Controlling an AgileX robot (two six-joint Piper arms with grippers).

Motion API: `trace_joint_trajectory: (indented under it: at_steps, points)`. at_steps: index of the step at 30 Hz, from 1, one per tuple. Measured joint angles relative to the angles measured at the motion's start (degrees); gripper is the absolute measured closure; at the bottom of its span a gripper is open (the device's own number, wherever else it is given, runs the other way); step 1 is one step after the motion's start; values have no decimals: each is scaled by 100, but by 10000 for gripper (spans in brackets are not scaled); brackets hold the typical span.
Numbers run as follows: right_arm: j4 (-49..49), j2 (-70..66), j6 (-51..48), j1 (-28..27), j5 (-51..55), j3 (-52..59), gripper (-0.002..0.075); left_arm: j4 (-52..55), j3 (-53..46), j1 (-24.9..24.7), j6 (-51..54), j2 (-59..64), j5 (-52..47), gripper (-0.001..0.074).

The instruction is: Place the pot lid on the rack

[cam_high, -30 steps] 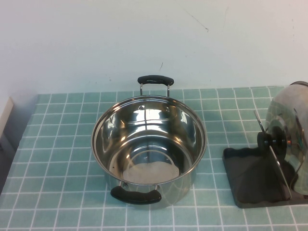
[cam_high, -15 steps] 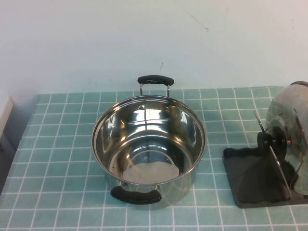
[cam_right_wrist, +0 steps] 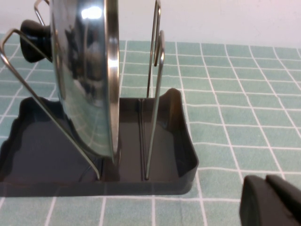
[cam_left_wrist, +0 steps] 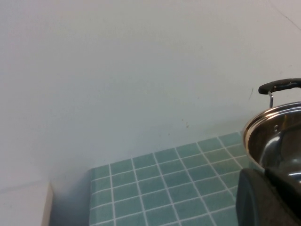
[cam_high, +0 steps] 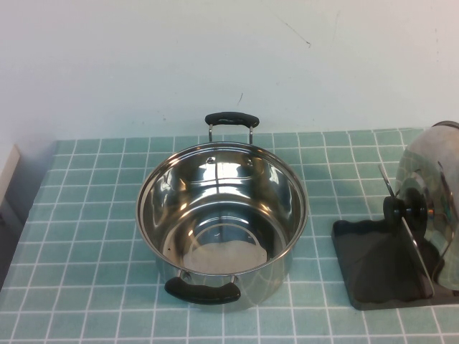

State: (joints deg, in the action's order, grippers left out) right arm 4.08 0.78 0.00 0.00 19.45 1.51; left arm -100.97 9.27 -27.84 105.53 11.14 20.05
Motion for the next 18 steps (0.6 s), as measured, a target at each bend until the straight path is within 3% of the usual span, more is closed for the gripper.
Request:
trace_joint_trajectory:
  at_steps: [3,5,9,12,16,18]
  points:
    - [0,0,0,0,0,0,727,235,-12,0,-584,0,-124,737]
    - [0,0,0,0,0,0,727,1243,-83,0,-1866,0,-149,737]
    - [0,0,0,0,0,0,727,5387,-394,290,-5516,0,-454,737]
    - [0,0,0,0,0,0,727,7585,-489,908,-7555,0,-1578,737]
    - [0,0,0,0,0,0,727,9073,-527,1804,-9374,-85,-3505,737]
    - [0,0,0,0,0,0,727,9459,-551,2112,-9811,-225,-4069,737]
